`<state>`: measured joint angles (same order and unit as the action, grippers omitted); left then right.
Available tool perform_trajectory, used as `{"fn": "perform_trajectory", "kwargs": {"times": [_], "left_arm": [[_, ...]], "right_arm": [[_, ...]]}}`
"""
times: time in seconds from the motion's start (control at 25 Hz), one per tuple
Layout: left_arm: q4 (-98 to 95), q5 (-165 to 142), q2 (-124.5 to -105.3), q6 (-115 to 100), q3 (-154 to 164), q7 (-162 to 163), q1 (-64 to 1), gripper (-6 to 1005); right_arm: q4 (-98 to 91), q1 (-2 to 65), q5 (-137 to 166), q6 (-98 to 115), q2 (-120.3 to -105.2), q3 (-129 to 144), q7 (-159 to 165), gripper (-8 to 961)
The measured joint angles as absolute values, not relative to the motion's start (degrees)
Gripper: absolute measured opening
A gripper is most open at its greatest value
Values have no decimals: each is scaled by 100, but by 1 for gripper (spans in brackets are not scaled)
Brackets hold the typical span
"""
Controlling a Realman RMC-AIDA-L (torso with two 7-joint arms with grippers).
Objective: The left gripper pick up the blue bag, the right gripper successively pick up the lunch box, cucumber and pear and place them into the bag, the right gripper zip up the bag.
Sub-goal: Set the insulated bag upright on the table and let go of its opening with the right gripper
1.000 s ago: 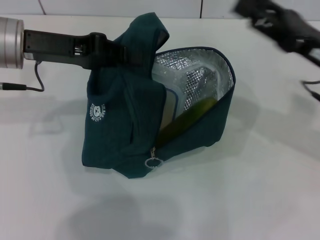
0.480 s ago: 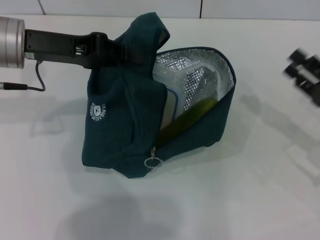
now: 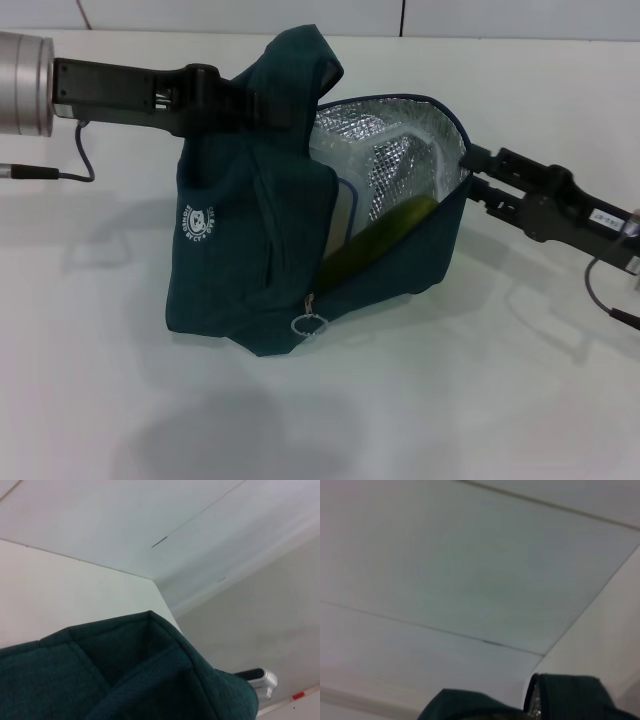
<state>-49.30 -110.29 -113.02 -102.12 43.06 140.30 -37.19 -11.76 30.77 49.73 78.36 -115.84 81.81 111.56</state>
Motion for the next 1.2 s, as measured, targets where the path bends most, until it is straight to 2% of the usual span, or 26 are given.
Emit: {"fn": "perform_trajectory", "kwargs": {"times": [0.56, 0.76, 0.88, 1.12, 1.2], "left_arm": [[-4931, -11028, -11312, -10224, 4331, 14013, -3701, 42], [-4931, -11028, -11311, -10230, 4334, 14011, -3715, 42], [-4931, -11034, -11311, -10234, 4340, 14010, -3719, 42], [-4931, -11056, -11336, -10265, 4359, 14002, -3738, 42], [-4931, -11052, -11353, -10285, 4379, 14005, -3747, 42]], "right_arm": [[-1317, 3152, 4996, 7678, -11551, 8503, 10757, 558], [-1329, 3174, 5002, 7697, -11554, 8511, 10621, 311], [-1340, 3177, 4972, 7780, -11556, 8494, 10519, 115], [-1419, 3140, 4954, 8106, -11547, 8352, 10334, 25], [-1422, 3085, 4952, 8677, -11491, 8020, 10119, 26]]}}
